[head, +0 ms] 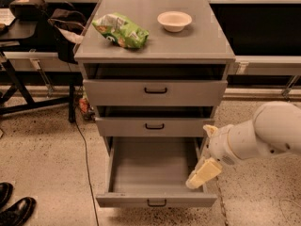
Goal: Close bottom drawer
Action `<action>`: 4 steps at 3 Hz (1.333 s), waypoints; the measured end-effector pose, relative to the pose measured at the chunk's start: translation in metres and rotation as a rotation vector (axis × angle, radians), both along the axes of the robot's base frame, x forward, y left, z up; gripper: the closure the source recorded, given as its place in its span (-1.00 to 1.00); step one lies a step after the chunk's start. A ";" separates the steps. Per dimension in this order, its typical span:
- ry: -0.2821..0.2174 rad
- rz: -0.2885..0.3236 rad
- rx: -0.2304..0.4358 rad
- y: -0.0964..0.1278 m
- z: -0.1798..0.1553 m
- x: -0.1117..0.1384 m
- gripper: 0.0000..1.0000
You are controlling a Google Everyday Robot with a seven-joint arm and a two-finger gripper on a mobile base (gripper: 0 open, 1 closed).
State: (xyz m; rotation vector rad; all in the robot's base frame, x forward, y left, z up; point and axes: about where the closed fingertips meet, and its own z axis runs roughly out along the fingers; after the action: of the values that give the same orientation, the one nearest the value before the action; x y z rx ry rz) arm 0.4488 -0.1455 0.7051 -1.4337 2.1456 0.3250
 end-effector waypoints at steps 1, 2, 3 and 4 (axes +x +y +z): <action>0.036 -0.007 -0.009 0.003 -0.040 -0.001 -1.00; 0.094 -0.005 -0.005 0.005 -0.076 -0.005 -1.00; 0.147 -0.004 -0.001 0.007 -0.104 -0.010 -1.00; 0.147 -0.004 -0.001 0.007 -0.104 -0.010 -1.00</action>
Offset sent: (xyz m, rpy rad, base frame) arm -0.0102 0.0064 -0.1202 0.0032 0.1685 -0.0067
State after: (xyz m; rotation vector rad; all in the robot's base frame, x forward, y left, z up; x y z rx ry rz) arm 0.4389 -0.1389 0.6008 -1.4454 2.2645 0.4400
